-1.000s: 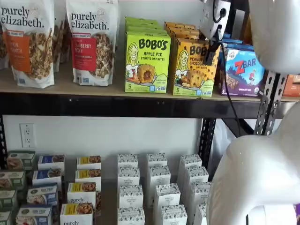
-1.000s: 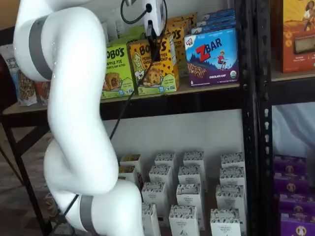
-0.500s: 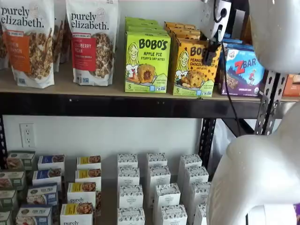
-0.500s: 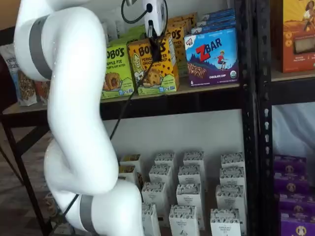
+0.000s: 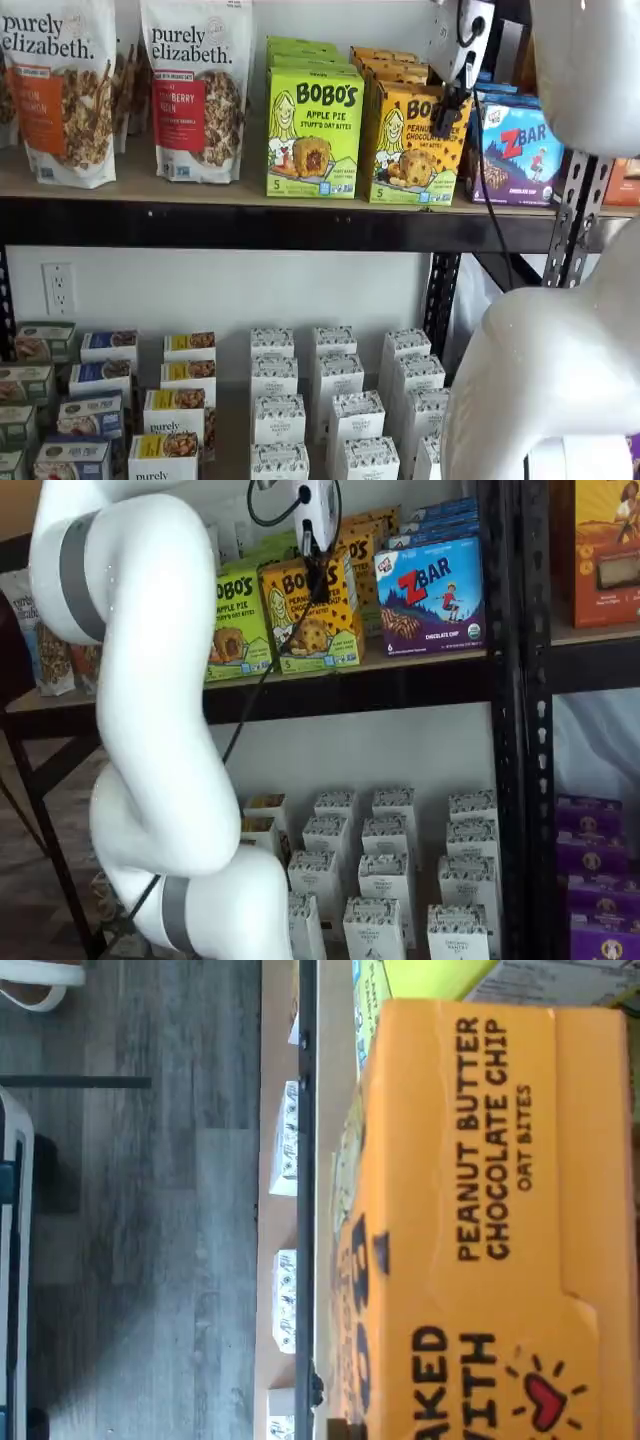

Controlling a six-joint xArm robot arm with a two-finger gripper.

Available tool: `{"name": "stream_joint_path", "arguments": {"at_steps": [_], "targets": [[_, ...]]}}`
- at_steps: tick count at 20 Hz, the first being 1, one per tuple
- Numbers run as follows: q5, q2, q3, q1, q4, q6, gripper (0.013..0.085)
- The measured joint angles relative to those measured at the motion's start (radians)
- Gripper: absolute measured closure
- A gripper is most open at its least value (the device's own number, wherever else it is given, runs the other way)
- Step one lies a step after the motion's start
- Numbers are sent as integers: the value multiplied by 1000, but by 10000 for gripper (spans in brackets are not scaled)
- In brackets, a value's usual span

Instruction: Pick up the orange box on the top shelf, the fifth box from the left

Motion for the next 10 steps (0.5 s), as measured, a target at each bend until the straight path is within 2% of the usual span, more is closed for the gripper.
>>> {"name": "stream_joint_path", "arguments": {"at_steps": [3, 4, 5, 6, 7, 10], "targets": [[-2, 0, 0, -2, 3, -2, 490], [-4, -1, 1, -3, 5, -2, 530], [-5, -3, 2, -4, 7, -3, 530], [-6, -4, 3, -5, 8, -4, 570], [-6, -4, 4, -6, 9, -5, 570], [-7, -6, 6, -6, 10, -5, 650]]}}
